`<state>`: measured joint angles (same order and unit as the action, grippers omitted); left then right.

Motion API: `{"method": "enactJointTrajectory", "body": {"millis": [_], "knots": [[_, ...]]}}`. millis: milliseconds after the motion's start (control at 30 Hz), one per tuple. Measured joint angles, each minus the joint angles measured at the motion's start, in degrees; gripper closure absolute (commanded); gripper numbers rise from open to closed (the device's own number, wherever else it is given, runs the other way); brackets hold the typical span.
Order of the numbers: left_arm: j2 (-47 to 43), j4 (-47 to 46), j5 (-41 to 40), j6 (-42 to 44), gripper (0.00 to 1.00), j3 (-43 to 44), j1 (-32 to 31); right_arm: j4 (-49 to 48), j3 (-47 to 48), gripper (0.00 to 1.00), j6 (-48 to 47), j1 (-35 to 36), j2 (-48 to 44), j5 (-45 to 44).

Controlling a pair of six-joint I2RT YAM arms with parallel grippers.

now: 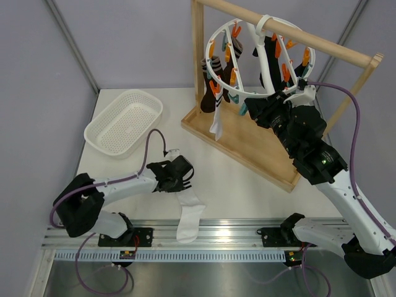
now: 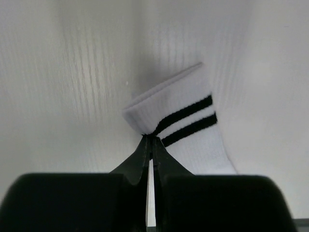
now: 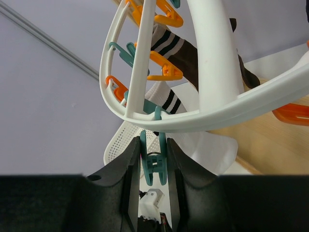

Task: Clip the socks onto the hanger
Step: Pick up the sock at the center of the board, then clamp the sock onto the hanger.

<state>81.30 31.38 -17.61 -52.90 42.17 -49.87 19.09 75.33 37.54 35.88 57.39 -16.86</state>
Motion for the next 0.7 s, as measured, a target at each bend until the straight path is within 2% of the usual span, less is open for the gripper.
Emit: {"method": "enactJointTrajectory", "body": {"millis": [133,300,533,700], "knots": [[-7.15,-1.29,-0.90,7.72,1.00,1.31,-0.07,-0.22,0.00,1.00,-0.11,0.00,0.02,0.04],[-12.44,-7.19,1.62,20.92,1.00,9.64,-0.83,-1.11,-0.02,1.00,-0.92,0.00,0.33,1.53],[-12.76,-11.43,13.53,38.25,1.00,20.55,-1.60,-3.48,-0.02,1.00,-4.48,-0.07,1.68,5.27],[-9.99,-10.97,19.65,45.68,1.00,28.39,-1.60,-5.29,-0.04,1.00,-7.56,-0.09,1.64,8.00]]}}
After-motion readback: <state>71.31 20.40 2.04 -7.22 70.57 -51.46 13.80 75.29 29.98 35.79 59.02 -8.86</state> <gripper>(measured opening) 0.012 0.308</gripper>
